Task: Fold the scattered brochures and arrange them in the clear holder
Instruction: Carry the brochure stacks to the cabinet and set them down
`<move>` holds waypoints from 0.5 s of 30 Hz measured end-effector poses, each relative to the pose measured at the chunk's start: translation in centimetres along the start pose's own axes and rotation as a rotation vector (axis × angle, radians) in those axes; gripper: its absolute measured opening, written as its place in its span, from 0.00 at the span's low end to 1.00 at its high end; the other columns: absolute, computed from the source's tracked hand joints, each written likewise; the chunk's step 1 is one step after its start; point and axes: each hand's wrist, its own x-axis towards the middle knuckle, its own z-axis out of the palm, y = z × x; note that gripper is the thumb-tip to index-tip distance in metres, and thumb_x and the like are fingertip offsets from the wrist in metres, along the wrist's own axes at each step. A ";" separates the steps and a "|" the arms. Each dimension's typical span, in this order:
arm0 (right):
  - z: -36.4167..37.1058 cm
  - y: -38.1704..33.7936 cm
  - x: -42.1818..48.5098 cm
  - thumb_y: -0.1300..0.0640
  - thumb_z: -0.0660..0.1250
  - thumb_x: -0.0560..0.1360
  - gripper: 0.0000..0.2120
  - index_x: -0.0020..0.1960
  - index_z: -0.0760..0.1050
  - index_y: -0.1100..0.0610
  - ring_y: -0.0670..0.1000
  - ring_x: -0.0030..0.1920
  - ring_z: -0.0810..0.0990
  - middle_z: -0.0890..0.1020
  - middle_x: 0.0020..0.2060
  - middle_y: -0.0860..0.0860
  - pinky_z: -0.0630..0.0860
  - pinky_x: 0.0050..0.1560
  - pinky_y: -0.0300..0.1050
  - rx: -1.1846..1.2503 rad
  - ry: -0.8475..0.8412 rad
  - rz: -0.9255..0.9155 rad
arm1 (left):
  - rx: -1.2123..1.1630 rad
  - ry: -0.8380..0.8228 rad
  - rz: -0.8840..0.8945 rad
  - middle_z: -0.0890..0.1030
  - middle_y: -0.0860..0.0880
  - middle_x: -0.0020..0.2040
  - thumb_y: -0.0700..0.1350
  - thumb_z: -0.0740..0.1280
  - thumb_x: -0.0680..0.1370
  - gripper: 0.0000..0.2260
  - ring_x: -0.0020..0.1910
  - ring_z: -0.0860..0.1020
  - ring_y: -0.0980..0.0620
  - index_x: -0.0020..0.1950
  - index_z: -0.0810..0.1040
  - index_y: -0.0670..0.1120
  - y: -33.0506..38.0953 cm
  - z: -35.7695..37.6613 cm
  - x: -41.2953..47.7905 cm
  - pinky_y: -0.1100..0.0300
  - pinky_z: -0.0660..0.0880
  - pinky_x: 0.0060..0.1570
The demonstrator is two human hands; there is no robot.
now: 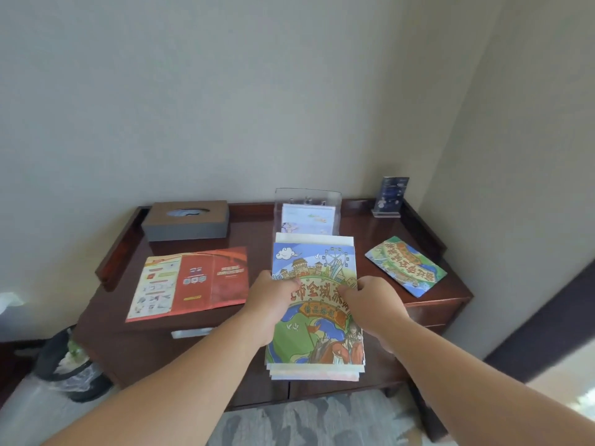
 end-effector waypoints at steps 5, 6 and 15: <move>-3.8 2.7 3.1 0.47 0.62 0.79 0.14 0.49 0.78 0.57 0.55 0.43 0.85 0.85 0.43 0.53 0.82 0.47 0.57 -0.028 0.062 0.109 | 0.009 -0.122 -0.030 0.64 0.44 0.75 0.50 0.69 0.77 0.31 0.71 0.66 0.42 0.76 0.59 0.46 1.3 6.1 2.2 0.44 0.63 0.66; -4.6 3.2 3.9 0.47 0.62 0.79 0.14 0.50 0.78 0.56 0.55 0.43 0.85 0.85 0.43 0.52 0.82 0.48 0.57 -0.035 0.066 0.123 | 0.015 -0.134 -0.035 0.65 0.44 0.75 0.50 0.69 0.77 0.30 0.70 0.67 0.42 0.76 0.60 0.46 1.6 7.4 2.7 0.43 0.63 0.66; -10.8 6.8 12.8 0.48 0.62 0.80 0.14 0.52 0.78 0.57 0.55 0.44 0.86 0.86 0.46 0.54 0.82 0.48 0.54 -0.014 0.072 0.145 | 0.050 -0.114 -0.034 0.65 0.44 0.74 0.50 0.69 0.77 0.30 0.70 0.66 0.41 0.75 0.61 0.45 4.8 17.1 7.7 0.45 0.64 0.63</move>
